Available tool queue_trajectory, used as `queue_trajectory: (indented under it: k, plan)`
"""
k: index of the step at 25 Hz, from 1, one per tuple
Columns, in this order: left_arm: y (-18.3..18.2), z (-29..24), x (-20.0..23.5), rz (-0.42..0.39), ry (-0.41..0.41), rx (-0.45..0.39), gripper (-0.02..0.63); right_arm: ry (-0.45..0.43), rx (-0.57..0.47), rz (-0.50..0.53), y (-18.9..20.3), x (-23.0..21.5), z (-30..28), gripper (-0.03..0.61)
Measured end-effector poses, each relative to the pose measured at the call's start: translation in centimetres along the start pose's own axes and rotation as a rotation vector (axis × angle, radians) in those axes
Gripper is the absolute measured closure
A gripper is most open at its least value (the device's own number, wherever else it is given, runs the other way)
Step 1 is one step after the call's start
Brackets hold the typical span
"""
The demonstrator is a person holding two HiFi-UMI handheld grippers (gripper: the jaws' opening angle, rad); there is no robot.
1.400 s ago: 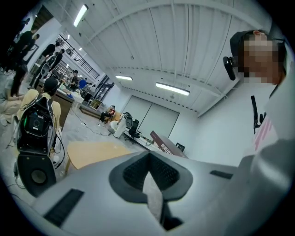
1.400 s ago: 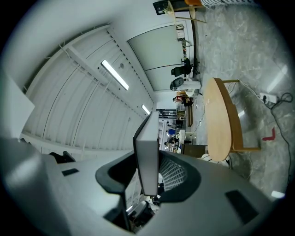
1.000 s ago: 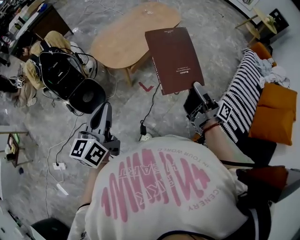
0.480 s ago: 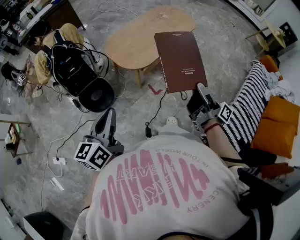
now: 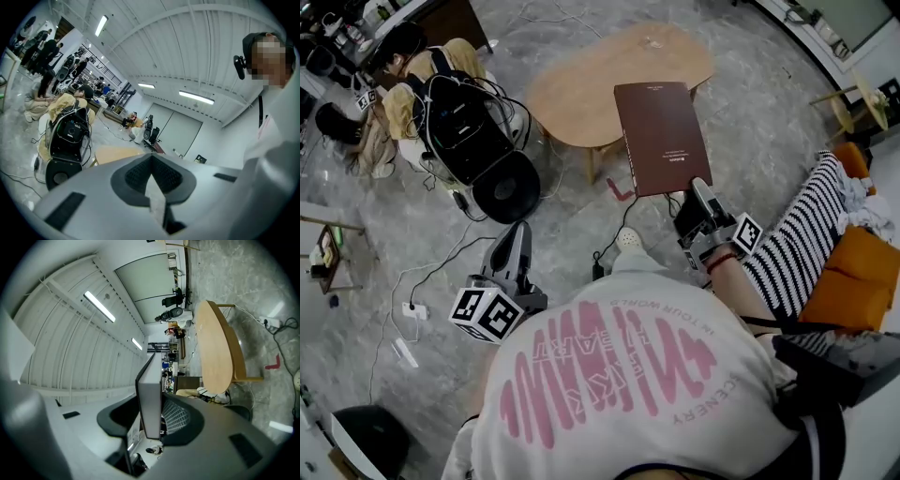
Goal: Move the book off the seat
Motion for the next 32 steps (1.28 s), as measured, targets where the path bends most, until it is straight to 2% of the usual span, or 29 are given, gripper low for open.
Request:
queue_trajectory:
  k: [4, 10, 15, 22, 32]
  plan:
    - [-1.7, -1.0, 1.5, -0.002, -0.050, -0.016, 0.606, 0.000, 0.038, -0.019, -0.1, -0.9, -3.6, 0.419]
    - [-3.5, -3.3, 0.1, -0.023, -0.108, -0.076, 0.606, 0.007, 0.119, -0.052, -2.5, -2.3, -5.8, 0.420]
    - [-4.7, -3.7, 1.6, 0.000, -0.173, -0.085, 0.606, 0.031, 0.157, -0.080, -2.7, -4.3, -9.3, 0.420]
    - [-4.5, -6.7, 0.0, -0.007, -0.246, -0.089, 0.606, 0.017, 0.234, -0.125, -5.7, -6.6, -12.1, 0.420]
    - [-4.0, -11.2, -1.0, -0.012, -0.326, -0.084, 0.606, 0.064, 0.306, -0.150, -9.8, -11.4, -14.8, 0.420]
Point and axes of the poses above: the fingertips, and each gripper's own axes: z backward along the fingers, x to its left, y out of its underside, the point moved 2 cm from there along z, backward along the fingers
